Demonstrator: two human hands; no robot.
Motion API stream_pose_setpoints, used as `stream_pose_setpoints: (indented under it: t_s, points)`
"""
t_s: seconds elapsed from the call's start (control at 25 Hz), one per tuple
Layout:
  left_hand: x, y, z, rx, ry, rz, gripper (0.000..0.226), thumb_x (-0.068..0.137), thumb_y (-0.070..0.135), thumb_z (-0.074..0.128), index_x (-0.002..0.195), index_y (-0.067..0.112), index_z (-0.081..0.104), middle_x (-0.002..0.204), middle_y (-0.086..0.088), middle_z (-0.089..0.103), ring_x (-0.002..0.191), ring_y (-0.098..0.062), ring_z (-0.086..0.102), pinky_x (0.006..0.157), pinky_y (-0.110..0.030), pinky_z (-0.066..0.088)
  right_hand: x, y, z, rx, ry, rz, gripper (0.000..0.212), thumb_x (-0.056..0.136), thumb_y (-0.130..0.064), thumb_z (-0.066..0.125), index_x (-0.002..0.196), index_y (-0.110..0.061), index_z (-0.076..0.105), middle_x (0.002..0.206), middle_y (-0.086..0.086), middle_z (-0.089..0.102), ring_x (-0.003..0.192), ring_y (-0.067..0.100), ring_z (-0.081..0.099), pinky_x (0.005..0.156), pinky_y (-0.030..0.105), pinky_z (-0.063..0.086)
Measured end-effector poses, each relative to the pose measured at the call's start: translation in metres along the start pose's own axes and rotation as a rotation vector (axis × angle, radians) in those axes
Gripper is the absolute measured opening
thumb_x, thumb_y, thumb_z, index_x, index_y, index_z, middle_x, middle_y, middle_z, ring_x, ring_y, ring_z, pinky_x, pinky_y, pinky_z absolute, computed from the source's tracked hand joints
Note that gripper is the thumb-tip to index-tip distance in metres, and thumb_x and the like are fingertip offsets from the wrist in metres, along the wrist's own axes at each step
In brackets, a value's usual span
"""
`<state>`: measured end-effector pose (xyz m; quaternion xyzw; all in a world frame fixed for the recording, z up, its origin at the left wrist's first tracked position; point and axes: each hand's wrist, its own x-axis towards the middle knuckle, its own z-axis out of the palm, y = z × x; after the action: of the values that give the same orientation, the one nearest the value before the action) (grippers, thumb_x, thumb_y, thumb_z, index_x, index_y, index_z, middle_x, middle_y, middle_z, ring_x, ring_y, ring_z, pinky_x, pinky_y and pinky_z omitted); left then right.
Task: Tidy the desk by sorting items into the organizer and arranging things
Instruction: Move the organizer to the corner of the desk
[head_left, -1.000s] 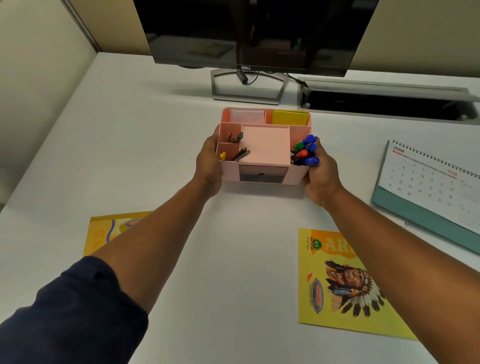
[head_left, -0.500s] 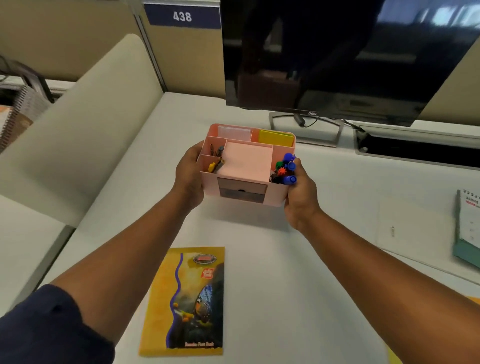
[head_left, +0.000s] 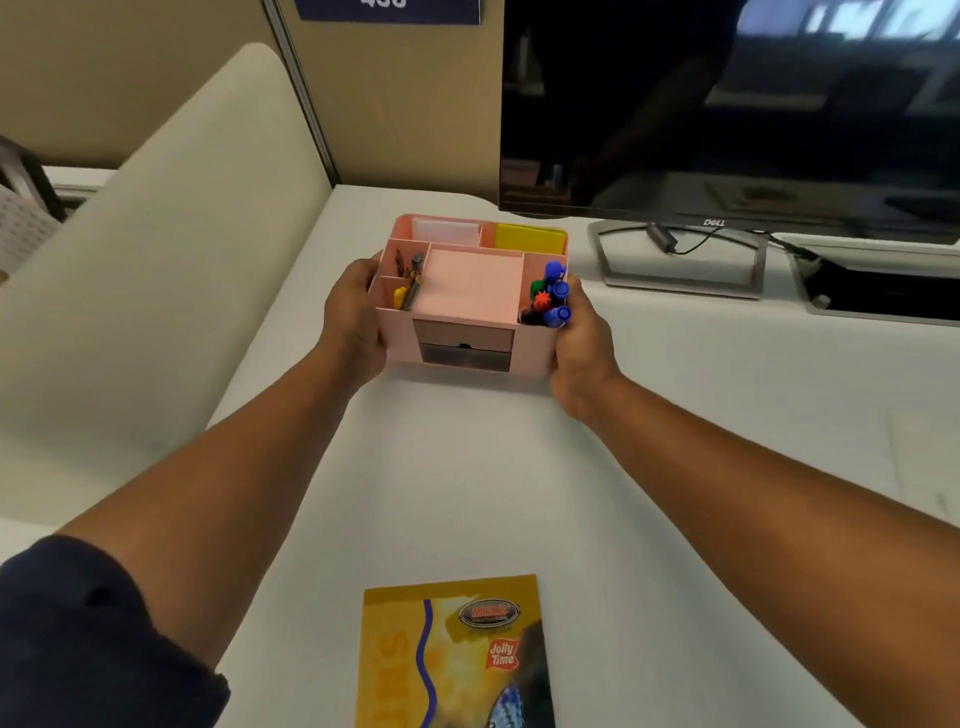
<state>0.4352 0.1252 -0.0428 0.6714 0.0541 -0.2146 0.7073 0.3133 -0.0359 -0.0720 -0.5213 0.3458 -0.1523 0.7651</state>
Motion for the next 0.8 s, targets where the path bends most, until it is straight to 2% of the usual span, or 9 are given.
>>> stream_pose_setpoints:
  t_s: [0.16,0.28,0.48,0.8]
  points:
    - [0.015,-0.005,0.008,-0.022,0.024,0.014,0.032,0.104,0.037,0.034,0.104,0.03,0.066,0.098,0.004,0.074,0.099,-0.019,0.069,0.082,-0.037,0.059,0.017,-0.002,-0.003,-0.04,-0.023,-0.03,0.042,0.104,-0.056,0.024,0.101,-0.041,0.063,0.09,-0.011,0.076,0.087,0.015,0.072,0.087,0.038,0.056]
    - [0.021,-0.004,0.01,-0.028,0.037,0.015,0.034,0.102,0.043,0.034,0.111,0.03,0.065,0.108,0.001,0.073,0.105,-0.022,0.068,0.092,-0.044,0.057,0.022,-0.001,-0.005,-0.078,-0.05,-0.043,0.041,0.103,-0.058,0.022,0.103,-0.044,0.061,0.097,-0.01,0.074,0.094,0.017,0.071,0.093,0.041,0.055]
    - [0.028,-0.008,0.008,-0.024,0.014,0.033,0.04,0.099,0.048,0.035,0.118,0.03,0.065,0.111,0.0,0.074,0.107,-0.024,0.068,0.093,-0.048,0.056,0.025,-0.003,-0.002,-0.125,-0.062,-0.02,0.041,0.103,-0.057,0.02,0.106,-0.044,0.058,0.1,-0.008,0.071,0.097,0.018,0.068,0.096,0.042,0.053]
    - [0.024,-0.013,0.006,-0.115,0.037,0.027,0.046,0.101,0.046,0.029,0.114,0.025,0.069,0.107,0.001,0.076,0.101,-0.02,0.071,0.088,-0.039,0.059,0.021,-0.003,-0.003,-0.108,-0.063,-0.043,0.043,0.104,-0.057,0.02,0.106,-0.043,0.061,0.101,-0.009,0.072,0.097,0.016,0.069,0.089,0.039,0.055]
